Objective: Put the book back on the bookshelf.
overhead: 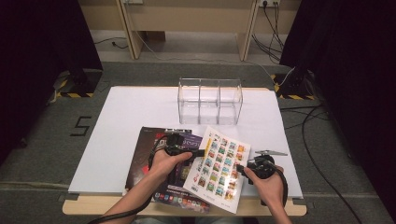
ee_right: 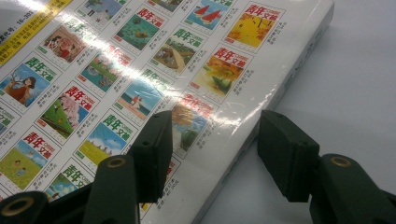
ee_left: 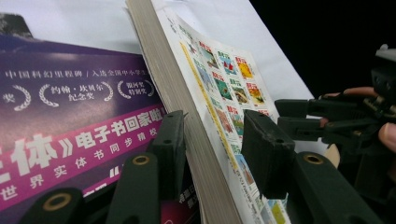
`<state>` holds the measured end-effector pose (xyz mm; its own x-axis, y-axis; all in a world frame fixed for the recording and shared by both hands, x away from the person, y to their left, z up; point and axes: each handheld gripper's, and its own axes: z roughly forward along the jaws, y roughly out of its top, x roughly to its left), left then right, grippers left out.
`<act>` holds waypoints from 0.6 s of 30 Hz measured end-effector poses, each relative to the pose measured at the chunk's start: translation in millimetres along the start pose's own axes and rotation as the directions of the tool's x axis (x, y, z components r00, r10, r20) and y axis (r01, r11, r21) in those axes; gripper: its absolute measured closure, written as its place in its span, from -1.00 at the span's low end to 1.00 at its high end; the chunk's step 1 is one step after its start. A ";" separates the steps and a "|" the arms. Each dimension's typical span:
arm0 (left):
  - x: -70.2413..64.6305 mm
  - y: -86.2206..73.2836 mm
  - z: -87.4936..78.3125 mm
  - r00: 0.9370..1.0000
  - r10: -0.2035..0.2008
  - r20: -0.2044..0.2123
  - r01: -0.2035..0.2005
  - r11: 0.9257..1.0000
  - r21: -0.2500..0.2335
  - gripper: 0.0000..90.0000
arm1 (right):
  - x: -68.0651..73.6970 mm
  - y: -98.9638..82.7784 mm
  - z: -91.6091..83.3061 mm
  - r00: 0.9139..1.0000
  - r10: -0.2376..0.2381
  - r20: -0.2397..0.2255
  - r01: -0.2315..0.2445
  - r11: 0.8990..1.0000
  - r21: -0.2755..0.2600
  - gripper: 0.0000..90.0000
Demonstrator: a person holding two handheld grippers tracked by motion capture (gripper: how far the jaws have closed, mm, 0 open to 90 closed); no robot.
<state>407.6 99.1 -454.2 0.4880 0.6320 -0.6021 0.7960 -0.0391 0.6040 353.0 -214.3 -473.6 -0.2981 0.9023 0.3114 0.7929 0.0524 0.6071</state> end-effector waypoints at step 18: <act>-2.6 -10.5 2.5 0.979 -0.166 0.119 0.167 0.986 -0.003 0.28 | -2.7 -0.8 -0.6 1.000 0.008 -0.010 -0.008 1.000 -0.009 0.00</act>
<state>398.9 96.0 -460.3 0.3885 0.5330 -0.7517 0.8654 0.0692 0.4964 352.8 -217.0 -474.4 -0.2968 0.8985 0.3234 0.7906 0.0413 0.6109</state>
